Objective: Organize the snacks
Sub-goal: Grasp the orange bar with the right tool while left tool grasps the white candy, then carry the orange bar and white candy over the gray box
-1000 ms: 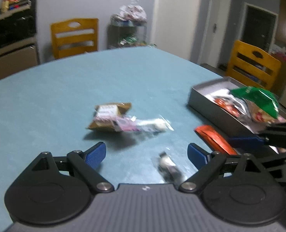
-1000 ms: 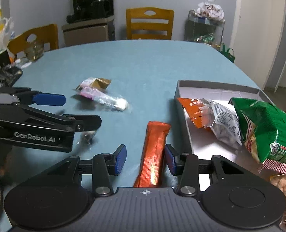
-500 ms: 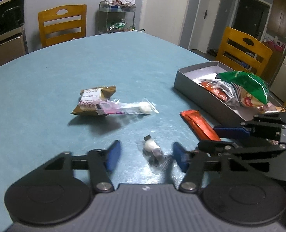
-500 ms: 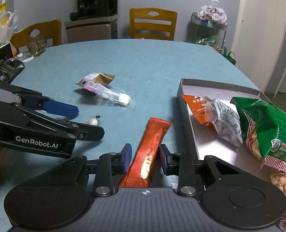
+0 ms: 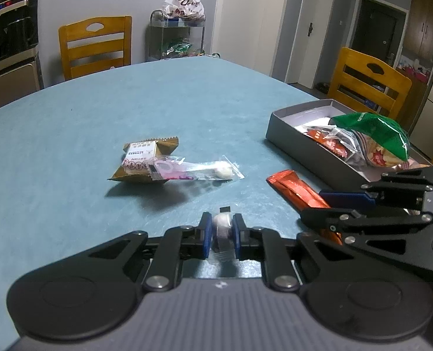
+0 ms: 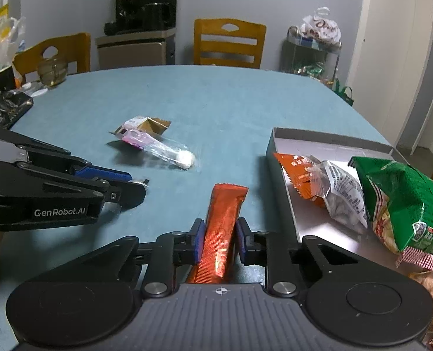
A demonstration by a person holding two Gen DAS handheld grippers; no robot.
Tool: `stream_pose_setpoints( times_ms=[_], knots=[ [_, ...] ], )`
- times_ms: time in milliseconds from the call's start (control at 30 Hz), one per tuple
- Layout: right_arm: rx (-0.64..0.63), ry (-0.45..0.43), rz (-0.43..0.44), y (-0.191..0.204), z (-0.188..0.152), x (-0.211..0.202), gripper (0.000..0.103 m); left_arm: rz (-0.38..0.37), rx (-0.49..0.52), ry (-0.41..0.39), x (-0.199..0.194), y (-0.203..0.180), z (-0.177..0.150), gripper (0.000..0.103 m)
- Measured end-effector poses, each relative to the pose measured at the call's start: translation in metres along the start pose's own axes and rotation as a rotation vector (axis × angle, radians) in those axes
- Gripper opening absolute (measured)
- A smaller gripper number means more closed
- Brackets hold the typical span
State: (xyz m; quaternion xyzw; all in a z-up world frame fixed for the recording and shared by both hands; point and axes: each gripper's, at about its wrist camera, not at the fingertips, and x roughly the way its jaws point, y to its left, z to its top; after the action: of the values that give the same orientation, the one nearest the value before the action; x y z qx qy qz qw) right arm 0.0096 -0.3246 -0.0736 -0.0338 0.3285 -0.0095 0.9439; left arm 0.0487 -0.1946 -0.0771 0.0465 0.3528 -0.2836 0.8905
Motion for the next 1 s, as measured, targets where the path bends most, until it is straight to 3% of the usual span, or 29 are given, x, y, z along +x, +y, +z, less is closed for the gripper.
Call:
stream_pose_setpoints(
  times_ms=[400,833,1000],
  knots=[
    [0.055,-0.053,0.027,-0.007,0.002,-0.016,0.023,0.025,0.005,-0.035,-0.007,0.002,0.002,0.011],
    [0.078,-0.132,0.074,-0.015,0.004,-0.056,0.023,0.068,0.026,-0.153,-0.039,-0.006,0.011,0.011],
    [0.091,-0.19,0.115,-0.026,0.004,-0.081,0.023,0.102,-0.014,-0.191,-0.055,-0.008,0.014,0.011]
  ],
)
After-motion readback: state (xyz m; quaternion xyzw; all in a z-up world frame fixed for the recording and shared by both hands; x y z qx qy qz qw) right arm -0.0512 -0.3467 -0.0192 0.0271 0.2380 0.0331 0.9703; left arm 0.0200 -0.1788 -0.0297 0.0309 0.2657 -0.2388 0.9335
